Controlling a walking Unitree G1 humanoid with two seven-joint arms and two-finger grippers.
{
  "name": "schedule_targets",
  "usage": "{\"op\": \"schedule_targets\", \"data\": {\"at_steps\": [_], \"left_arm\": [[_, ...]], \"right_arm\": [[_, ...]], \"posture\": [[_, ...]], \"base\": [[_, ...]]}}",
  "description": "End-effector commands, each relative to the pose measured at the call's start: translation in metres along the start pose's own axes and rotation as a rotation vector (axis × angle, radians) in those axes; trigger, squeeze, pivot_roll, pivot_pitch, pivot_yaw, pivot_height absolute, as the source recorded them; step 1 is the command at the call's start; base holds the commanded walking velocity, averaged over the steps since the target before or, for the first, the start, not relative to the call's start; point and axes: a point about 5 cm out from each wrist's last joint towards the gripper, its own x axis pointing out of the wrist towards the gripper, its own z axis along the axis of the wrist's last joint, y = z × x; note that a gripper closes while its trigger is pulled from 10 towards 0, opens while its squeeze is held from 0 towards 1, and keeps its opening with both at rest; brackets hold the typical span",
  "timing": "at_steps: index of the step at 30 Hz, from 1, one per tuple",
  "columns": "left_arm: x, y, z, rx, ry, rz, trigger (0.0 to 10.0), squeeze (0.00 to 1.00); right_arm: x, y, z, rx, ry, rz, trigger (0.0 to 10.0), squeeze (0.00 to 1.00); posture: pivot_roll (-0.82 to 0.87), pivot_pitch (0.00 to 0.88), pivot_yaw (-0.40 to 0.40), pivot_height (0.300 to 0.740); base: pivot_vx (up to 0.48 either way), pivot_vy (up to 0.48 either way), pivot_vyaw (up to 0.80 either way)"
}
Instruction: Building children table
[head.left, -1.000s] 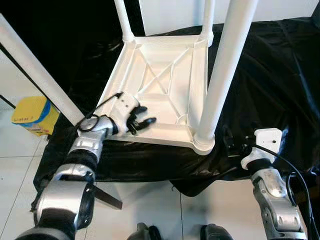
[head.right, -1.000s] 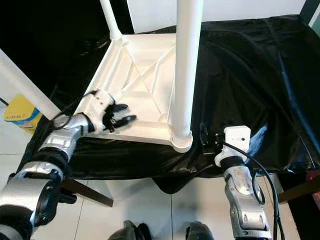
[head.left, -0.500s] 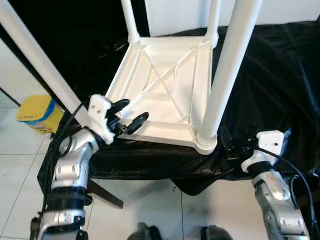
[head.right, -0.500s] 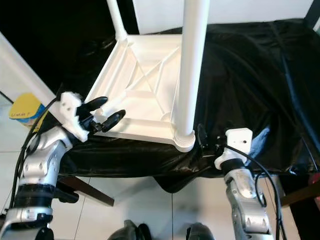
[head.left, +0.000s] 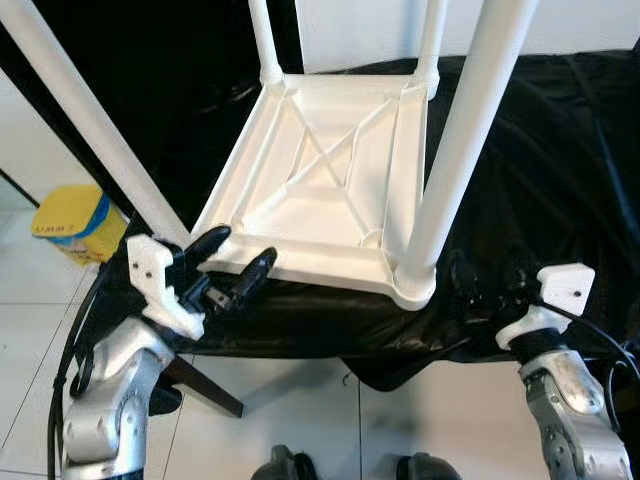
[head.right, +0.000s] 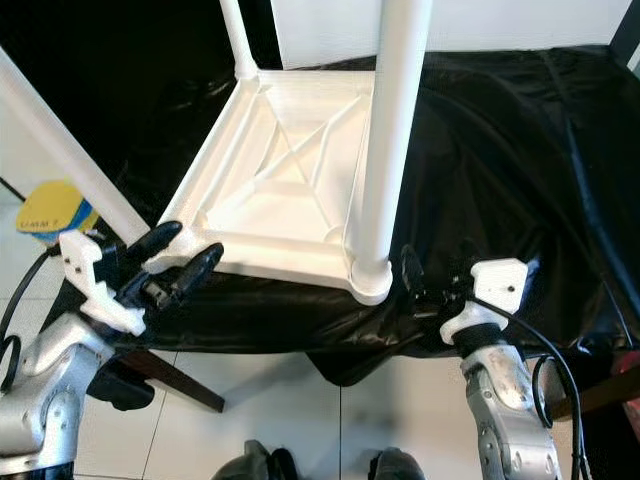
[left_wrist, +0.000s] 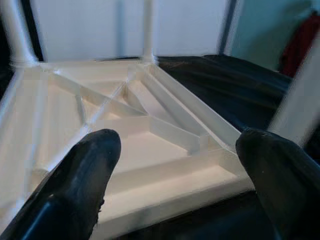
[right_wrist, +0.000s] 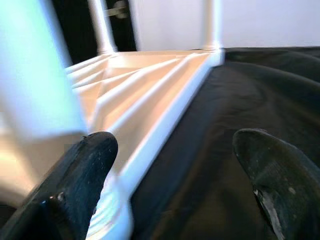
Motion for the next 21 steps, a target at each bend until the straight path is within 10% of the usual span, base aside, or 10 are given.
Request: {"op": "schedule_targets", "data": {"at_steps": [1,7,21], "left_arm": [[-0.006,-0.001,0.007,0.015,-0.005,-0.007,10.0,0.00],[-0.021,0.012,0.011,0.009,0.032,0.053,10.0,0.00],[-0.043,-0.020,-0.011,-0.060,0.276,-0.145,10.0,0.00]], "right_arm": [[-0.003,0.004,0.001,0.021,0.014,0.057,10.0,0.00],[-0.006,0.005,0.002,0.014,0.048,0.158,10.0,0.00],[0.008,0.010,0.002,-0.010,0.097,0.380,10.0,0.00]], "posture": [[-0.13,0.092,0.065,0.740],[-0.13,0.086,0.058,0.740],[-0.09,0.047,0.042,0.740]], "base": [[0.000,0.000,0.00],[0.000,0.000,0.00],[0.000,0.000,0.00]]}}
